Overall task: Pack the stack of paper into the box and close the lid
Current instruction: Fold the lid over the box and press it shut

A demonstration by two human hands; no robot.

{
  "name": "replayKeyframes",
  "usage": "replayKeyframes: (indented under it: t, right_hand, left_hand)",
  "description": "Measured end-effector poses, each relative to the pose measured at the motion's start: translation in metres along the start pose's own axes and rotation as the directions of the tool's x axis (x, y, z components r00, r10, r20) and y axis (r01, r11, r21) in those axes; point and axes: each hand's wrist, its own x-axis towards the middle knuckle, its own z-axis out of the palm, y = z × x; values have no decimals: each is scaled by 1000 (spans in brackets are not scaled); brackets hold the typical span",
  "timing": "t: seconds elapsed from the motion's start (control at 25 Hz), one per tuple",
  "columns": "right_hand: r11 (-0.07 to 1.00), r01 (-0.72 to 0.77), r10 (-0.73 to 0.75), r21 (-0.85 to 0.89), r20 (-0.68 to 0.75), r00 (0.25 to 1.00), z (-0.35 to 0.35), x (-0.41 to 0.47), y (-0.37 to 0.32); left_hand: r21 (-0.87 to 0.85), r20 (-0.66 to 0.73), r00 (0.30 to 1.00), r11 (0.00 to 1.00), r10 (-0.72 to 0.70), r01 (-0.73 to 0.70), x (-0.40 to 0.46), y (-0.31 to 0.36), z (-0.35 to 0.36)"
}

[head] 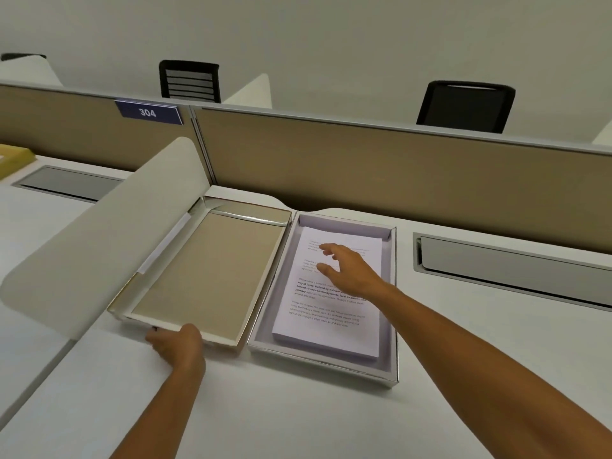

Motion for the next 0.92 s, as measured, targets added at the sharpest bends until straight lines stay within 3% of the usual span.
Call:
replayKeyframes:
  t: [0.16,0.32,0.44,0.6,0.76,0.92]
  right_hand:
    - [987,-22,31,158,-50,998,-11,-11,-8]
    - [961,-34,49,276,-46,998,-18,-21,-22]
    - [946,-32,48,323,-41,998,-21,-27,-38]
    - [911,-11,31,413,-43,999,-24,-36,-66]
    - [734,-64,60,676,28,998,-25,-46,-98]
    - [416,-107,147,903,50,988,-32,-51,-121]
  left_hand:
    - [-147,190,979,988,77,-49,-8,3,-6]
    - [-151,240,941,967,238,-206,-14,11,-16]
    - [-147,263,855,894,448,-423,-28,20,-19]
    - [-181,319,731,796,603,-577,-60,30,-18]
    - [-144,374,600,684,707,-715,-93,22,-13]
    - [-137,444,442,546,780,-826,-118,9,-8]
